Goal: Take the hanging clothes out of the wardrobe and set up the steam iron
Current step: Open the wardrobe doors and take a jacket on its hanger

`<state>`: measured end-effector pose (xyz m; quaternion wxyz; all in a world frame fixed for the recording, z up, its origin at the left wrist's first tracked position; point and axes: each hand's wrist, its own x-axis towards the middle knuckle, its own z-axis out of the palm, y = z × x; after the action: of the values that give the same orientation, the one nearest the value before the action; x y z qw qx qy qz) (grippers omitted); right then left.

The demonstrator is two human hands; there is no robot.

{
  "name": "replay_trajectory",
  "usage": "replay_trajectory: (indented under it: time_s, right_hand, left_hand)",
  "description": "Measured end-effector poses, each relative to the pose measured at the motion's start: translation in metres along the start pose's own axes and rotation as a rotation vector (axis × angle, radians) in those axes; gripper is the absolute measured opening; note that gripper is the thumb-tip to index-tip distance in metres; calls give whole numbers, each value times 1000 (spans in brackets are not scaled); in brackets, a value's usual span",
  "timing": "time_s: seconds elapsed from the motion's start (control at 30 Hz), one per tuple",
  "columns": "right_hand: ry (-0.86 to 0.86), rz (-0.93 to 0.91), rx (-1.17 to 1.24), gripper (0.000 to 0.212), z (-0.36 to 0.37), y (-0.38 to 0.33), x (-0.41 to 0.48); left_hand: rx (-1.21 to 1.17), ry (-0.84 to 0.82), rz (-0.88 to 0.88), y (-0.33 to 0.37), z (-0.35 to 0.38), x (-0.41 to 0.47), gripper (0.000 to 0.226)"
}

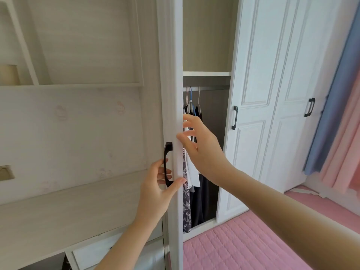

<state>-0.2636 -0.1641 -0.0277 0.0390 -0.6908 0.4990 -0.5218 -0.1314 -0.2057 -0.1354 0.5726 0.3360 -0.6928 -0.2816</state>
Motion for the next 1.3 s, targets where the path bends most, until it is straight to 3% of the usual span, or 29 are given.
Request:
replay_trajectory:
  time_s: [0.57, 0.9, 1.07, 1.2, 1.3]
  right_hand:
    - [-84, -12, 81, 42, -13, 11, 6]
    - [-250, 75, -42, 51, -59, 58, -4]
    - [-325, 109, -199, 46, -88, 104, -13]
    - [-352, 121, -254, 43, -107, 128, -17]
    - [-376, 125, -264, 43, -114, 143, -15]
  left_hand:
    - [111, 86, 48, 13, 13, -13, 62]
    - [275, 343, 18, 26, 47, -35, 55]
    - [489, 510, 203, 43, 79, -41, 57]
    - [600, 414, 426, 56, 110, -43, 50]
    - [648, 292, 400, 52, 132, -30, 45]
